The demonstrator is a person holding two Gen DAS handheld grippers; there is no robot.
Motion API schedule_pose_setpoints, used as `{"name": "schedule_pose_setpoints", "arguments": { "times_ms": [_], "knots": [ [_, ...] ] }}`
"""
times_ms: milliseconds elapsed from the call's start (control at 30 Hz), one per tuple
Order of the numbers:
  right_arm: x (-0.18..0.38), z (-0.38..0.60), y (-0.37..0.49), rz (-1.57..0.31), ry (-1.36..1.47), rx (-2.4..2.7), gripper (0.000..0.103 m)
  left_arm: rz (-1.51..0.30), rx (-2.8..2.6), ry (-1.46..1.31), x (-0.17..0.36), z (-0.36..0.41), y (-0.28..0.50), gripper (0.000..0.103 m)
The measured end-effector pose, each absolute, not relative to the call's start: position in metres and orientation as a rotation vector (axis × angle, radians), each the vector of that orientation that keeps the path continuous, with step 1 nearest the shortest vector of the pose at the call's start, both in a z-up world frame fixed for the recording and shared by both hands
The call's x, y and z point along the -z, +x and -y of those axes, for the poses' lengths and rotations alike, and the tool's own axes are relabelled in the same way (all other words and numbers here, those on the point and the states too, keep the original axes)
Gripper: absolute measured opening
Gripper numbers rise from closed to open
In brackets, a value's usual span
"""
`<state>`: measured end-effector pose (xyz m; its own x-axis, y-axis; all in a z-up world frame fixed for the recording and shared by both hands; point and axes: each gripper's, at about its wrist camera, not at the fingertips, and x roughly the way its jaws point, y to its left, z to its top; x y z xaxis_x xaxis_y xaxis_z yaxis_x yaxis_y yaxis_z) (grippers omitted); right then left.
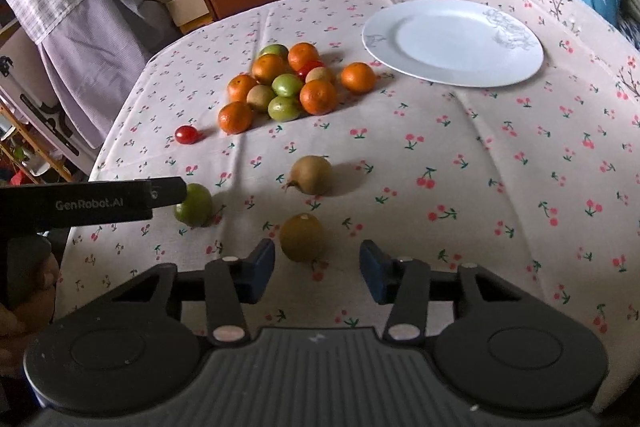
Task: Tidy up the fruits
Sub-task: 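Close left gripper on green lime while right gripper closes on brown fruit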
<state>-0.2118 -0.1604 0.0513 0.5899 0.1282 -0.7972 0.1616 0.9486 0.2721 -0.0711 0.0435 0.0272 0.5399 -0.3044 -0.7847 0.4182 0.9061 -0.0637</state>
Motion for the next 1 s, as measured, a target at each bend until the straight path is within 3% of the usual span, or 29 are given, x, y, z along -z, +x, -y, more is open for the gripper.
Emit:
{"name": "schedule_pose_setpoints", "arguments": {
  "times_ms": [133,467,667,833,1000],
  "knots": [
    [-0.051,0.157,-0.21,-0.935,0.325,-0.002,0.038,-0.904,0.464,0.14,-0.025,-0.04,-0.075,0.09],
    [-0.047,0.155,-0.208,-0.914,0.317,-0.01,0.027,-0.925,0.505,0.094,-0.019,-0.039,-0.074,0.078],
    [-0.047,0.154,-0.205,-0.908,0.312,-0.01,0.027,-0.939,0.498,0.113,-0.01,-0.036,-0.072,0.06],
    [-0.046,0.153,-0.205,-0.906,0.301,-0.009,0.026,-0.911,0.503,0.143,-0.009,-0.033,-0.074,0.056],
    [-0.046,0.153,-0.205,-0.905,0.3,-0.009,0.026,-0.895,0.54,0.139,-0.01,-0.032,-0.076,0.033]
  ]
}}
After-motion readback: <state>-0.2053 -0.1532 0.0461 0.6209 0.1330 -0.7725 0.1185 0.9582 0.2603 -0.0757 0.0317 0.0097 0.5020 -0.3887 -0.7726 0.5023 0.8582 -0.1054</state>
